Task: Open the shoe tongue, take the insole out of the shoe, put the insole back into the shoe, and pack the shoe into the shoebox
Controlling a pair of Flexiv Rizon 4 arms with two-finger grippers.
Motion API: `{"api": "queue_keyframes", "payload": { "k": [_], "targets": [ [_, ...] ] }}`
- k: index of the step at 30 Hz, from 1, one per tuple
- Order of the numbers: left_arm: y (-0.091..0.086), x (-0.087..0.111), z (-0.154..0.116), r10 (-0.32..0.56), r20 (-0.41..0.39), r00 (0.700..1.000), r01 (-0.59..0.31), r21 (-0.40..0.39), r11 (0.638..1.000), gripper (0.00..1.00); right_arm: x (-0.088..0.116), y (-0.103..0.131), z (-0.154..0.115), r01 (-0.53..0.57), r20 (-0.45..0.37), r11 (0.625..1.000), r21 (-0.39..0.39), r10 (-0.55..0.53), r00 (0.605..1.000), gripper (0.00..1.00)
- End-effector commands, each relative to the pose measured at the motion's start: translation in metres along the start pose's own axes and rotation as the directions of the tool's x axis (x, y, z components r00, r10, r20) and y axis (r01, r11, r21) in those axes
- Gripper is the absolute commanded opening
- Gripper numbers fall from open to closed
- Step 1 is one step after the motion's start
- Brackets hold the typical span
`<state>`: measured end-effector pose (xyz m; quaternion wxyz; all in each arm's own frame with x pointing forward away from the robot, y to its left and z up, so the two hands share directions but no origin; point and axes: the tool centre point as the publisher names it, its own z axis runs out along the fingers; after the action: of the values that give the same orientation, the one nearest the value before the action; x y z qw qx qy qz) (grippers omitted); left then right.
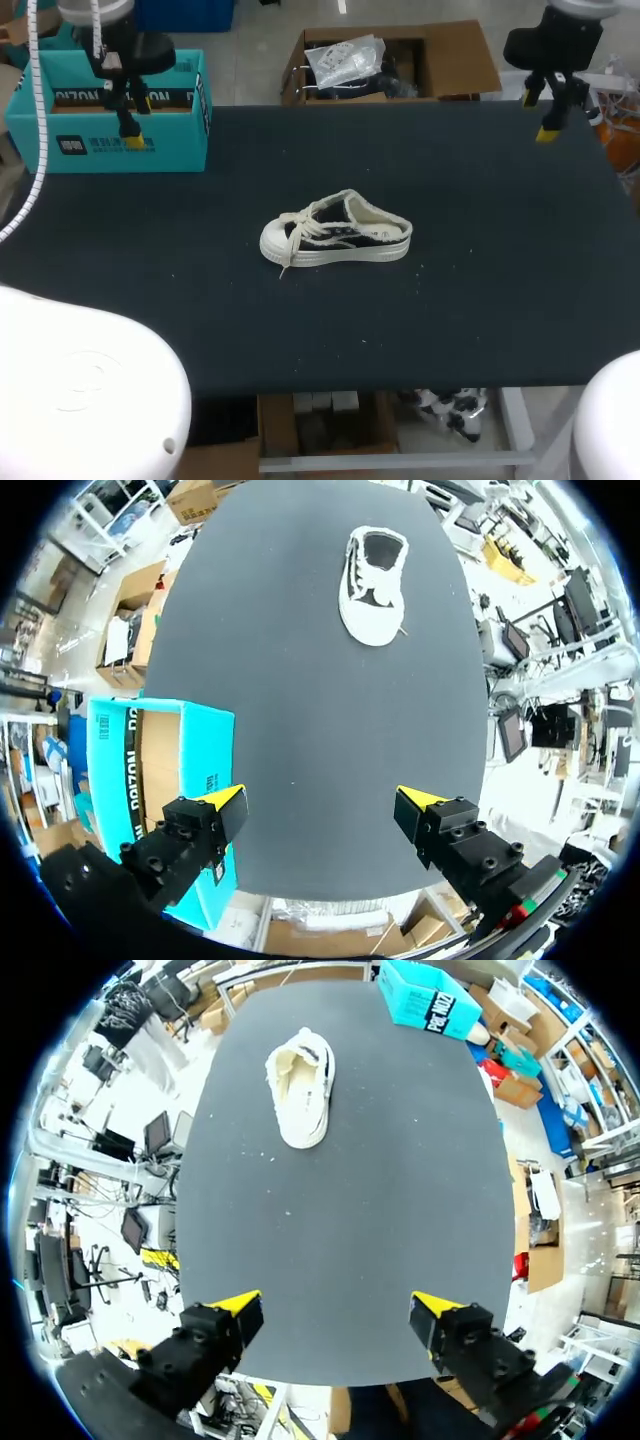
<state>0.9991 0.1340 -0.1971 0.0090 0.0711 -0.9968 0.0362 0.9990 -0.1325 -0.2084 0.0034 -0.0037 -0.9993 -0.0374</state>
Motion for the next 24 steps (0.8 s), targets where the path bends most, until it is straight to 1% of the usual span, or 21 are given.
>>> {"api": "queue_keyframes", "payload": {
  "k": [1,2,3,4,5,6,7,8,9,10,12,13,14,15,16,17,18,19,20,24],
  "targets": [
    [-0.007,0.007,0.008,-0.172,-0.022,0.985,0.172,0.013,0.985,1.0,0.006,0.001,0.024,-0.01,0.002,0.995,-0.094,0.01,1.0,1.0],
    [-0.009,0.011,0.009,-0.213,-0.033,0.976,0.214,0.015,0.977,1.0,0.009,0.006,0.028,-0.004,0.002,0.992,-0.127,0.004,1.0,1.0],
    [-0.011,0.014,0.01,-0.265,-0.064,0.962,0.267,0.024,0.963,1.0,0.012,0.009,0.032,-0.006,0.004,0.986,-0.168,0.007,1.0,1.0],
    [-0.013,0.016,0.011,-0.313,-0.088,0.946,0.316,0.026,0.948,1.0,0.014,0.013,0.037,-0.006,0.009,0.981,-0.191,0.007,1.0,1.0],
    [-0.015,0.018,0.012,-0.365,-0.102,0.925,0.37,0.027,0.929,1.0,0.017,0.017,0.041,0.0,0.011,0.972,-0.235,0.002,1.0,1.0],
    [-0.017,0.019,0.013,-0.42,-0.133,0.898,0.427,0.029,0.904,1.0,0.019,0.021,0.046,-0.009,0.013,0.963,-0.271,0.013,1.0,1.0],
    [-0.019,0.021,0.015,-0.459,-0.134,0.878,0.464,0.008,0.886,1.0,0.022,0.027,0.053,-0.007,0.009,0.961,-0.277,0.01,1.0,1.0],
    [-0.02,0.023,0.018,-0.485,-0.146,0.862,0.49,-0.006,0.872,1.0,0.025,0.034,0.059,-0.005,0.007,0.952,-0.306,0.008,1.0,1.0],
    [-0.021,0.026,0.021,-0.518,-0.139,0.844,0.52,-0.03,0.854,1.0,0.028,0.039,0.065,-0.008,0.008,0.942,-0.337,0.011,1.0,1.0],
    [-0.023,0.03,0.024,-0.551,-0.128,0.825,0.548,-0.055,0.834,1.0,0.031,0.046,0.072,0.006,0.009,0.938,-0.345,-0.003,1.0,1.0],
    [-0.025,0.034,0.027,-0.613,-0.094,0.785,0.609,-0.071,0.79,1.0,0.035,0.056,0.085,0.002,0.008,0.923,-0.384,0.002,1.0,1.0],
    [-0.025,0.036,0.028,-0.635,-0.1,0.766,0.633,-0.057,0.772,1.0,0.037,0.063,0.091,0.012,0.01,0.919,-0.393,-0.009,1.0,1.0],
    [-0.025,0.038,0.028,-0.652,-0.09,0.753,0.649,-0.058,0.758,1.0,0.04,0.069,0.097,0.009,0.015,0.911,-0.413,-0.003,1.0,1.0],
    [-0.027,0.041,0.031,-0.663,-0.086,0.744,0.66,-0.057,0.749,1.0,0.043,0.075,0.102,0.021,0.021,0.894,-0.448,-0.012,1.0,1.0],
    [-0.028,0.044,0.033,-0.667,-0.083,0.74,0.665,-0.057,0.745,1.0,0.047,0.081,0.107,0.017,0.026,0.889,-0.457,-0.006,1.0,1.0],
    [-0.031,0.046,0.036,-0.681,-0.062,0.73,0.677,-0.073,0.732,1.0,0.049,0.087,0.113,0.01,0.024,0.887,-0.462,0.002,1.0,1.0],
    [-0.034,0.048,0.039,-0.685,-0.046,0.727,0.681,-0.084,0.728,1.0,0.052,0.093,0.119,0.019,0.026,0.867,-0.498,-0.007,1.0,1.0],
    [-0.036,0.049,0.04,-0.675,-0.018,0.738,0.668,-0.12,0.734,1.0,0.055,0.099,0.124,0.007,0.021,0.858,-0.514,0.004,1.0,1.0],
    [-0.036,0.049,0.04,-0.675,-0.018,0.738,0.668,-0.12,0.734,1.0,0.057,0.102,0.127,-0.005,0.019,0.857,-0.515,0.017,1.0,1.0],
    [-0.036,0.049,0.04,-0.675,-0.018,0.738,0.668,-0.12,0.734,1.0,0.057,0.102,0.127,-0.005,0.019,0.857,-0.515,0.017,1.0,1.0]
  ]
}}
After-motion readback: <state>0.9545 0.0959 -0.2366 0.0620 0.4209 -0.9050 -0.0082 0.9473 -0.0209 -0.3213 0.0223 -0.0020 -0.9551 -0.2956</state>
